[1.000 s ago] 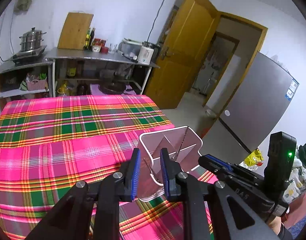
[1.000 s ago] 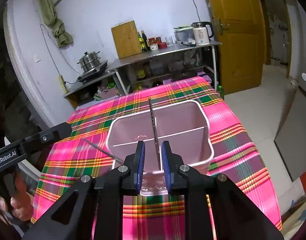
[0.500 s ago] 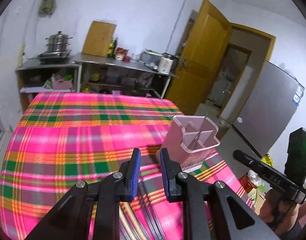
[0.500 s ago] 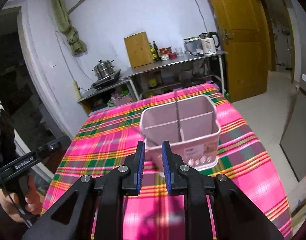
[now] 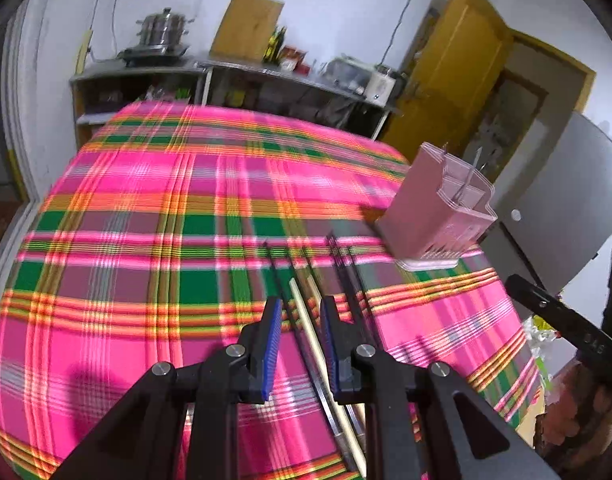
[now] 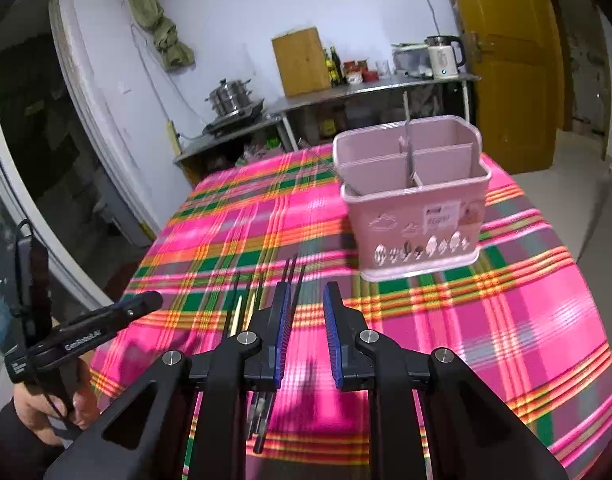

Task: Organize utensils
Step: 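Move both open tools back down to the loose chopsticks, then close the left tool on a black chopstick while the right tool grasps another, then lift the black chopsticks with both tools and carry them over the basket, then lower the chopsticks into the pink basket and open both tools, then move both open tools down to the loose chopsticks on the cloth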

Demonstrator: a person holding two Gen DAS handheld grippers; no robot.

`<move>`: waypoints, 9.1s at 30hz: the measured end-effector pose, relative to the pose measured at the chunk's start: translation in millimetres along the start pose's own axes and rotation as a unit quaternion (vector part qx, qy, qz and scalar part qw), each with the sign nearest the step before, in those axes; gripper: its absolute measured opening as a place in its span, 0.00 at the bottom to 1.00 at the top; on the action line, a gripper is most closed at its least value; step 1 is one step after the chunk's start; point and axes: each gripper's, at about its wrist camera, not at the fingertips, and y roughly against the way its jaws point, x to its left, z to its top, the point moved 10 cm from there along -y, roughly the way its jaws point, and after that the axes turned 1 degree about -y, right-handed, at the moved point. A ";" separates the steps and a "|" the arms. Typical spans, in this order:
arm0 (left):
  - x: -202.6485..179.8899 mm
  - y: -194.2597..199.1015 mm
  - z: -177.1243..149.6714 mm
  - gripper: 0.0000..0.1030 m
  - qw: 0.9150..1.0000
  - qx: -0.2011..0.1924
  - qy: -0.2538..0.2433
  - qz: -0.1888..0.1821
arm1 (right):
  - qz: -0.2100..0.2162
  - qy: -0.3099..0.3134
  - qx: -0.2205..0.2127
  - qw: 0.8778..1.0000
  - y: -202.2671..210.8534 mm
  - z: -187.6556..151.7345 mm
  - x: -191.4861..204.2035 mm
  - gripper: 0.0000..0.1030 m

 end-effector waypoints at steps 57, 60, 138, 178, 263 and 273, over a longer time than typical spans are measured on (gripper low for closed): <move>38.6 -66.5 -24.2 0.09 0.994 0.087 0.004 0.066 | -0.033 0.032 0.141 0.989 -140.2 -54.1 12.4 0.12; 39.7 -71.7 -19.3 0.09 0.994 0.090 0.011 0.069 | -0.047 0.045 0.149 0.987 -145.7 -51.4 14.1 0.12; -106.5 39.8 77.2 0.04 0.994 -0.016 -0.069 -0.085 | -0.021 0.009 -0.019 1.000 24.8 51.2 -1.9 0.05; -192.5 -50.9 207.1 0.05 0.987 -0.069 -0.097 -0.108 | -0.065 -0.007 -0.099 0.993 9.7 173.5 -59.3 0.05; -24.8 0.5 1.6 0.16 0.999 -0.009 -0.034 -0.003 | -0.022 0.038 -0.021 0.999 19.5 3.2 13.4 0.17; -11.3 -50.0 -25.5 0.16 0.999 0.042 -0.014 0.010 | -0.016 0.040 0.009 0.999 -6.2 -11.1 13.0 0.17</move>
